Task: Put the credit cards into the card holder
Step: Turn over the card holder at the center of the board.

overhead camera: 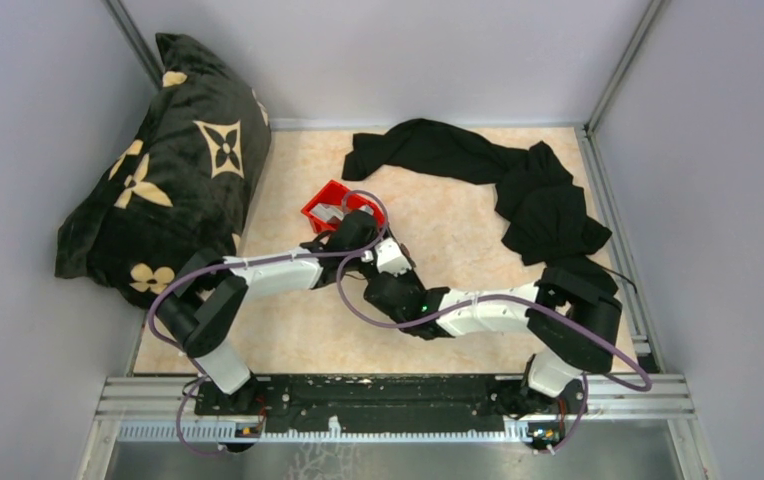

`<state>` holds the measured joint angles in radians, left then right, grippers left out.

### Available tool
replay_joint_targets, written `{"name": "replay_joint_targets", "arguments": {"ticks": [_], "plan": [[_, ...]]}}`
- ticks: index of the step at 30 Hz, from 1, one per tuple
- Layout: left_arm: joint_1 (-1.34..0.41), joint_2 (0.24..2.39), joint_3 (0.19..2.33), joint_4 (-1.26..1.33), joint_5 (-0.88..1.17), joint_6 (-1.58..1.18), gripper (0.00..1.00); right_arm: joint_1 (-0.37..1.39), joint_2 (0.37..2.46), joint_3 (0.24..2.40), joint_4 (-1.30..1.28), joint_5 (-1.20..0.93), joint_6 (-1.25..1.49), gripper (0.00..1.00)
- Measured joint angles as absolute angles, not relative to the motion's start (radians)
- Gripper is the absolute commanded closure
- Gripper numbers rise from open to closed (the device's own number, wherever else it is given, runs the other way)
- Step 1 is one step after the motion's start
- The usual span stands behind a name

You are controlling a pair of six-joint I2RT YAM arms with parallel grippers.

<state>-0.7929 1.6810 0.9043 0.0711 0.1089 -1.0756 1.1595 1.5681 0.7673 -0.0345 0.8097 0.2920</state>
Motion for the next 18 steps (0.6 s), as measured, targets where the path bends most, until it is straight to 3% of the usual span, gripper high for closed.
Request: {"name": "replay_joint_targets", "arguments": {"ticks": [18], "plan": [[-0.76,1.642,0.853,-0.008,0.067,-1.015,0.45,1.209,1.707,0.885,-0.099,0.888,0.345,1.0]]}}
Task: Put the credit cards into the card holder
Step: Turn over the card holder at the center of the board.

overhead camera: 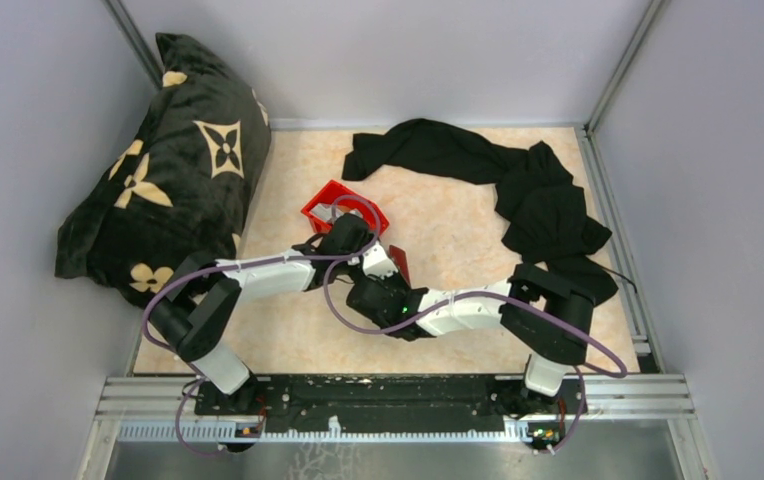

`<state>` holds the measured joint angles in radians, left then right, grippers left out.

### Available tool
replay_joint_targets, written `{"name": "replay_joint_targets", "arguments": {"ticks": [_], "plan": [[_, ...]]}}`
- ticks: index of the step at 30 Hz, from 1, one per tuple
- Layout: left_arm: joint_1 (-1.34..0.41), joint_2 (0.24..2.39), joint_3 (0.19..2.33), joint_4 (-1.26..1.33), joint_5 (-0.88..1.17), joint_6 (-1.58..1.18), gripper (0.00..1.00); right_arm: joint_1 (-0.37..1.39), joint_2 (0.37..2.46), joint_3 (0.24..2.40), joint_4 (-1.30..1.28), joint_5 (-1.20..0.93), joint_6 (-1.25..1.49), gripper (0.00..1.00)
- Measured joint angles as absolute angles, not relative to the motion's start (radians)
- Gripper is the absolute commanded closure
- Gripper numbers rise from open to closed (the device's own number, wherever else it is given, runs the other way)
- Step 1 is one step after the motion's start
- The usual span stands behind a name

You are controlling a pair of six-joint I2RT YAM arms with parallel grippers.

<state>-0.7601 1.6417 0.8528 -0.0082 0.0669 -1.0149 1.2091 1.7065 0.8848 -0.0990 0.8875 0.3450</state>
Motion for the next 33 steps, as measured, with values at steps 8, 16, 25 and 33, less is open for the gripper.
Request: {"name": "replay_joint_targets", "arguments": {"ticks": [8,16,25,33], "plan": [[-0.76,1.642,0.846,0.039,0.08,-1.005,0.7,1.216,1.715,0.887,-0.096,0.894,0.369,1.0],[-0.757,1.628,0.788,0.105,0.087,-1.016,0.83,1.235,1.729,0.899,-0.122,0.886,0.39,0.69],[-0.785,1.601,0.727,0.159,0.069,-1.029,0.86,1.253,1.594,0.848,-0.257,0.714,0.416,0.54],[-0.79,1.598,0.712,0.183,0.059,-1.02,0.86,1.256,1.399,0.818,-0.331,0.679,0.481,0.54]]}}
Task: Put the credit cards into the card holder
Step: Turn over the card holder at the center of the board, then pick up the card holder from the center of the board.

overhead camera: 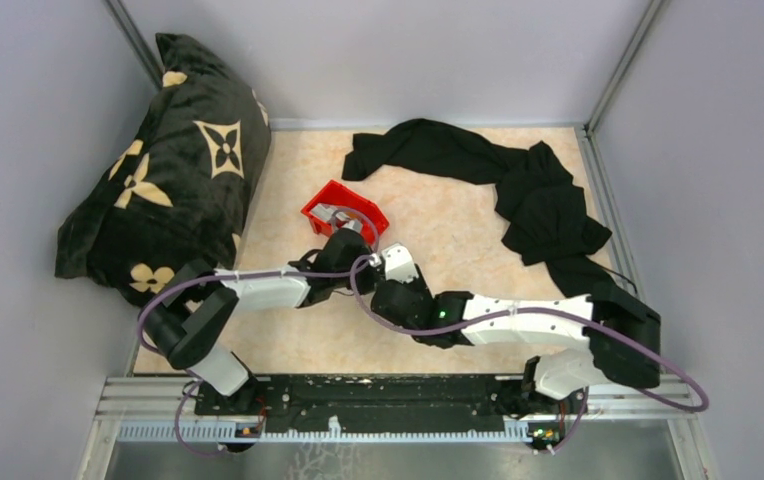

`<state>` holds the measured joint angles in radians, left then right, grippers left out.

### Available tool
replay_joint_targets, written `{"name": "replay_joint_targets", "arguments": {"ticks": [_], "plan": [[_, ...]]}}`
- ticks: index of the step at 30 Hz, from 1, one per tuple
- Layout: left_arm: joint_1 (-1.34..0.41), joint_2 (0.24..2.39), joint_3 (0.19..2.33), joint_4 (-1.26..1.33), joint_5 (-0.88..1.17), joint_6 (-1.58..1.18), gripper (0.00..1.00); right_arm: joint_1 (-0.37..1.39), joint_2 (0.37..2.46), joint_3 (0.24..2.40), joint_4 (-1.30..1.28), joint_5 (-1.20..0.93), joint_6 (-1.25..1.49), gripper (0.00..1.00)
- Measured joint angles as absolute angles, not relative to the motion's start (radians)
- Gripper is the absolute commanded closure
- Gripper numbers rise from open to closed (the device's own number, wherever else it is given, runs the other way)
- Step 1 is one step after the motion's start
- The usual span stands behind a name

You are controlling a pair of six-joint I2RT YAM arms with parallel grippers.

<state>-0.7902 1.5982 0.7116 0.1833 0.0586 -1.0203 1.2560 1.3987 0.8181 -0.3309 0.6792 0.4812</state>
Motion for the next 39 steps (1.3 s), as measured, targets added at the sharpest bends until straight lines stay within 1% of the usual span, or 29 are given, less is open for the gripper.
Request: {"name": "replay_joint_targets", "arguments": {"ticks": [7,12,18,25,32,33,37,39], "plan": [[-0.787,1.565,0.672,0.207,0.045,-0.991,0.86,1.228,1.285,0.812,-0.367,0.719,0.529,0.55],[-0.775,1.555,0.643,0.242,0.05,-0.965,0.87,1.143,1.27,0.784,-0.366,0.713,0.535,0.56],[-0.751,1.565,0.635,0.291,0.103,-0.895,0.88,1.052,1.27,0.772,-0.338,0.66,0.524,0.56],[-0.725,1.608,0.665,0.322,0.233,-0.761,0.92,0.879,1.27,0.757,-0.229,0.506,0.49,0.56],[-0.723,1.713,0.811,0.242,0.42,-0.585,0.93,0.727,1.273,0.757,-0.143,0.319,0.439,0.54],[-0.723,1.728,0.834,0.226,0.443,-0.562,0.93,0.714,1.275,0.757,-0.134,0.293,0.432,0.53],[-0.723,1.764,0.909,0.147,0.507,-0.476,0.94,0.675,1.288,0.757,-0.108,0.188,0.395,0.44],[-0.723,1.768,0.94,0.105,0.528,-0.431,0.96,0.661,1.287,0.746,-0.088,0.133,0.376,0.43]]}}
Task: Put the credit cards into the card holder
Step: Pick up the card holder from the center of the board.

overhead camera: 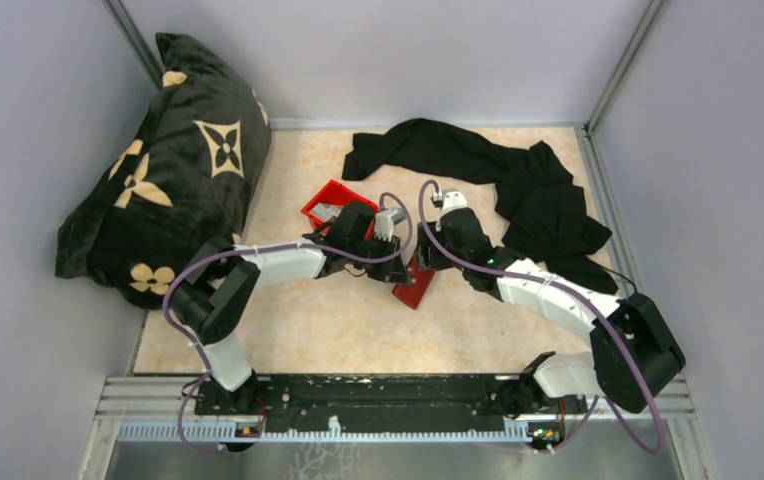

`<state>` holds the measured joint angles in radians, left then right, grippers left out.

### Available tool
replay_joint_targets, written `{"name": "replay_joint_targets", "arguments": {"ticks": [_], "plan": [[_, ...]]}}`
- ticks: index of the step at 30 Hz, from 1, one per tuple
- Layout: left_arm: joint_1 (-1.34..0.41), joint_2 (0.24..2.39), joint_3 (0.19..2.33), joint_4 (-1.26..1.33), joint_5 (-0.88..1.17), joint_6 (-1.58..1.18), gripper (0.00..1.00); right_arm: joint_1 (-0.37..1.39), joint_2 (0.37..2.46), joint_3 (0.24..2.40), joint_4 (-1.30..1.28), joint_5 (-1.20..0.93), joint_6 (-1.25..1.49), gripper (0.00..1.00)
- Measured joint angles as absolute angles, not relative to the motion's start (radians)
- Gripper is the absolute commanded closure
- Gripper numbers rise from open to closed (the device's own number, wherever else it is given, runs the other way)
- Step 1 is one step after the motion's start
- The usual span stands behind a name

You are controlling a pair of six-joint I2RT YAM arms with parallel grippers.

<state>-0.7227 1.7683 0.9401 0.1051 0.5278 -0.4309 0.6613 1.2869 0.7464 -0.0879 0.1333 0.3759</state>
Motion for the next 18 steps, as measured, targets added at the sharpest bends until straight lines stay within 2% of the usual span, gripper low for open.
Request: {"name": "replay_joint_targets", "arguments": {"ticks": [4,11,18], "plan": [[-0.723,1.768,0.992,0.025,0.553,-0.337,1.0,0.622,1.269,0.69,-0.055,0.048,0.353,0.36],[-0.714,1.734,0.996,-0.065,0.642,-0.215,1.0,0.601,1.143,0.593,-0.041,-0.066,0.34,0.35],[-0.667,1.546,0.922,-0.094,0.83,-0.147,1.0,0.601,1.042,0.588,0.013,-0.24,0.355,0.32]]}}
